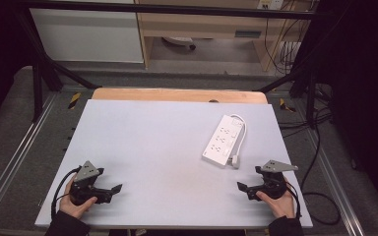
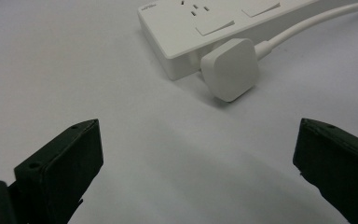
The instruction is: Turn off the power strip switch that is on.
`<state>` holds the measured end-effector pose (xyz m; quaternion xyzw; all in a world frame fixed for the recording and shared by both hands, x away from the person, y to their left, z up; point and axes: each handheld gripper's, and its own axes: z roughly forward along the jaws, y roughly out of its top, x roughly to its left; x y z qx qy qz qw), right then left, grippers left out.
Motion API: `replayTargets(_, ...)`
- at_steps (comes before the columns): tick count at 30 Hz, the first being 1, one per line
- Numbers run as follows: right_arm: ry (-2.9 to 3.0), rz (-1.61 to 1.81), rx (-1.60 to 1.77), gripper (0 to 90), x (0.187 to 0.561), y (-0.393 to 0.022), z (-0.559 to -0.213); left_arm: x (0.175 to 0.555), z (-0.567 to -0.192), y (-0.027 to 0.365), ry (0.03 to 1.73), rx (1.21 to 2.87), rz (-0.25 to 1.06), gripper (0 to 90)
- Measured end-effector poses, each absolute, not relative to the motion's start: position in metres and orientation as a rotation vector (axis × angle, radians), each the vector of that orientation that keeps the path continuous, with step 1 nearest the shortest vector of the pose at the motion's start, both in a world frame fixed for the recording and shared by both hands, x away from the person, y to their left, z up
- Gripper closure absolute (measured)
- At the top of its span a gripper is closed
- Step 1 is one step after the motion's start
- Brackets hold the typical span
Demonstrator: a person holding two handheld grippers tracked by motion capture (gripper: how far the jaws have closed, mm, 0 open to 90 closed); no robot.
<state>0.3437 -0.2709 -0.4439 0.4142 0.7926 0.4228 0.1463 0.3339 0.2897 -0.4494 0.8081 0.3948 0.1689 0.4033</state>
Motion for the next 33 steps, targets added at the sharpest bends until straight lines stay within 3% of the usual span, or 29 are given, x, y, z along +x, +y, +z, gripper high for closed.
replayTargets(33,2.254,1.225,1.192,4.7,0.356,-0.262,-0.430,0.334,-0.449,0.289,1.001,2.039,0.433,4.5)
